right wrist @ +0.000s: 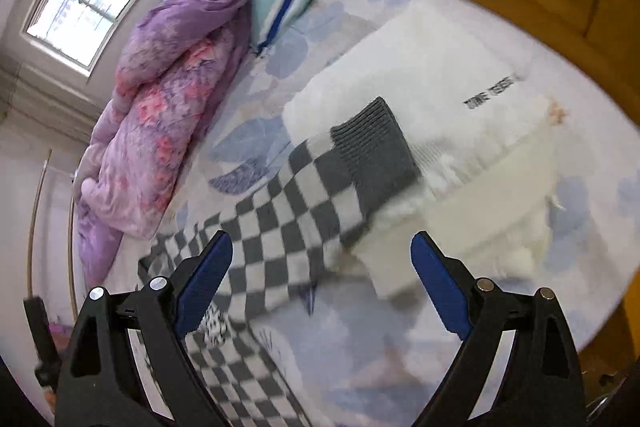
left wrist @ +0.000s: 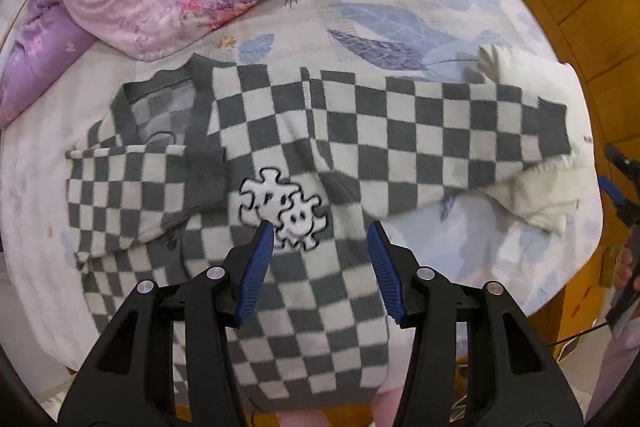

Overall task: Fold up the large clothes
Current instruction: 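Grasp the other sleeve cuff near the white towels with the right tool, then carry the cuff with the right tool across the cardigan toward the left tool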

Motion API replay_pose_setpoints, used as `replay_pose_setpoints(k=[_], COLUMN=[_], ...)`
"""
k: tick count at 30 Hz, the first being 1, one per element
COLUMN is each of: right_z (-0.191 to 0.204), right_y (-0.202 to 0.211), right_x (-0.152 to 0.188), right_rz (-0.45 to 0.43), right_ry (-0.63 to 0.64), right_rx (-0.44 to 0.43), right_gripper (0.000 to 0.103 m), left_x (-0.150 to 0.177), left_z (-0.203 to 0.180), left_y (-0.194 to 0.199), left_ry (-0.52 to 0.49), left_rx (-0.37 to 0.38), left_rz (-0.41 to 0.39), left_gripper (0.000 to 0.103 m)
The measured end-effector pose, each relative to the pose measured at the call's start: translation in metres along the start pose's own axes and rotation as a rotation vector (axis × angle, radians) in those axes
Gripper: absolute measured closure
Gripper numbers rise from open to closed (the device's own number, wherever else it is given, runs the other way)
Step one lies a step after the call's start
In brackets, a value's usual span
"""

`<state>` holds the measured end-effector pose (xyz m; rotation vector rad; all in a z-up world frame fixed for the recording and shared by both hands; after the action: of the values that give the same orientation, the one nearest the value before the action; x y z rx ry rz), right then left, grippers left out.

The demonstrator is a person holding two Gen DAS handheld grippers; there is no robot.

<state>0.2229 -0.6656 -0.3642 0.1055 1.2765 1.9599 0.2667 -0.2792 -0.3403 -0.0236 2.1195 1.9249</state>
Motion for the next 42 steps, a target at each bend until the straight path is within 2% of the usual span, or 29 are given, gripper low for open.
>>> replay_pose_setpoints(k=[1,2,3,4,7,10,12,13,14,16,18,19,24,29,34,40,42], right_z=[-0.003,-0.009,-0.015,-0.02,-0.038,-0.046,-0.048,-0.048,-0.046,-0.043,-0.043,-0.041,-0.019,-0.01,-0.008,0.0,0.007], right_y=[-0.011,-0.025,-0.039,-0.049,-0.077,-0.09,-0.096,-0.096,-0.097,-0.098,-0.104,-0.106,-0.088,-0.049,-0.04,-0.039,-0.036], right_x=[-0.003,-0.007,-0.009,-0.01,-0.01,-0.008,-0.011,-0.013,-0.014,-0.017,-0.019,-0.021,-0.029,-0.038,-0.032,-0.028,-0.027], right_rz=[0.008,0.013,0.026,0.04,0.071,0.077,0.086,0.081,0.074,0.07,0.074,0.071,-0.016,-0.11,-0.126,-0.154,-0.166], right_ry=[-0.017,-0.043,-0.064,-0.078,-0.134,-0.162,-0.172,-0.18,-0.183,-0.183,-0.178,-0.174,-0.123,-0.078,-0.046,-0.031,-0.013], right_rx=[-0.003,-0.014,-0.004,0.016,0.072,0.104,0.113,0.109,0.098,0.073,0.07,0.061,-0.002,0.012,0.023,0.051,0.056], right_gripper=[0.018,0.025,0.028,0.028,0.028,0.029,0.029,0.035,0.055,0.081,0.085,0.092,0.095,0.095,0.095,0.095,0.095], left_x=[-0.004,-0.009,-0.014,-0.017,-0.025,-0.029,-0.03,-0.03,-0.03,-0.031,-0.032,-0.034,-0.041,-0.049,-0.052,-0.047,-0.049], left_z=[0.001,0.002,0.004,0.004,0.01,0.019,0.026,0.027,0.031,0.035,0.035,0.035,0.03,0.018,0.009,0.009,0.005], left_y=[-0.006,-0.013,-0.021,-0.027,-0.043,-0.055,-0.063,-0.066,-0.071,-0.077,-0.082,-0.085,-0.099,-0.128,-0.16,-0.216,-0.228], left_ry=[0.004,0.005,0.006,0.008,0.027,0.046,0.075,0.087,0.102,0.117,0.123,0.118,0.089,0.072,0.066,0.077,0.054], left_rx=[-0.001,-0.006,-0.016,-0.021,-0.017,-0.049,-0.06,-0.06,-0.066,-0.072,-0.071,-0.073,-0.08,-0.071,-0.039,-0.01,-0.001], left_rz=[0.002,0.004,0.007,0.011,0.024,0.025,0.034,0.039,0.047,0.051,0.049,0.049,0.041,0.045,0.054,0.088,0.061], left_gripper=[0.06,0.063,0.069,0.073,0.077,0.077,0.082,0.088,0.09,0.093,0.094,0.095,0.098,0.098,0.098,0.1,0.102])
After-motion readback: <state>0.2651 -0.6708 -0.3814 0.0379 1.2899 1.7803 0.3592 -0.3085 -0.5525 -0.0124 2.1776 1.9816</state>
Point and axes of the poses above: each gripper's, at about its wrist camera, not at the fingertips, and y roughly against the way its jaws point, z to its left, x to its underside, the point moved 6 cm from there along -y, roughly the way its jaws point, and after that the axes turned 4 degrees about -z, right-handed, at the moved point
